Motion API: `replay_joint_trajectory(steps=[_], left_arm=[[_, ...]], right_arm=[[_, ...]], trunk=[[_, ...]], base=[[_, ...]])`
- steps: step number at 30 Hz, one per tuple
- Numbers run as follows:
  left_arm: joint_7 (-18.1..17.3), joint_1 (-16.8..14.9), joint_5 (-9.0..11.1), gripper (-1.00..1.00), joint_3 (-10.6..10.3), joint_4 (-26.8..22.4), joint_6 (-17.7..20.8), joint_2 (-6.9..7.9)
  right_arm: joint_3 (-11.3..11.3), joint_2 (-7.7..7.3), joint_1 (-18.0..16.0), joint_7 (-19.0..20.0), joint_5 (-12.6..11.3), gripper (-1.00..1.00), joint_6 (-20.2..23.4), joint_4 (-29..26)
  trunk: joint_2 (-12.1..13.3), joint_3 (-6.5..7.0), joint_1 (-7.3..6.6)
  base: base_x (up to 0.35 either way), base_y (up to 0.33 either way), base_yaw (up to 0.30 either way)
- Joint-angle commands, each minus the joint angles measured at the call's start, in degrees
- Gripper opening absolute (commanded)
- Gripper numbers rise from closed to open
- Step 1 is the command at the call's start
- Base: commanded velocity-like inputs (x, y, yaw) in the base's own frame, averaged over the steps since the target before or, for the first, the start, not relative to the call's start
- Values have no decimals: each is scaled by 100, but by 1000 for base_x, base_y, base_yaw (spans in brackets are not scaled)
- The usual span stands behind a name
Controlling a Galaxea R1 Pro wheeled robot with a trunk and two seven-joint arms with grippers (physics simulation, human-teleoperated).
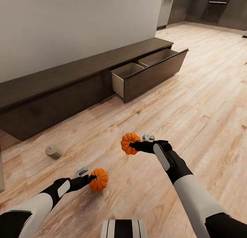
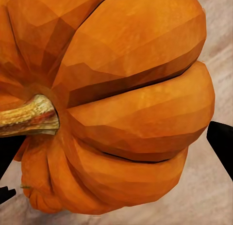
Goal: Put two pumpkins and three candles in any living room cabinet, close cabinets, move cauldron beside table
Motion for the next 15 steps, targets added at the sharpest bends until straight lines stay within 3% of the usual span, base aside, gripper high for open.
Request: replay_joint_trajectory(steps=[1,15], left_arm=[[-4,-1,60,100,-47,-6,30,5],[-4,-1,61,100,-48,-6,30,5]], right_arm=[[-5,1,-2,31,30,-100,24,-4],[-5,1,-2,31,30,-100,9,56]], trunk=[[-1,-4,0],[-1,-4,0]], base=[[135,0,0],[15,0,0]])
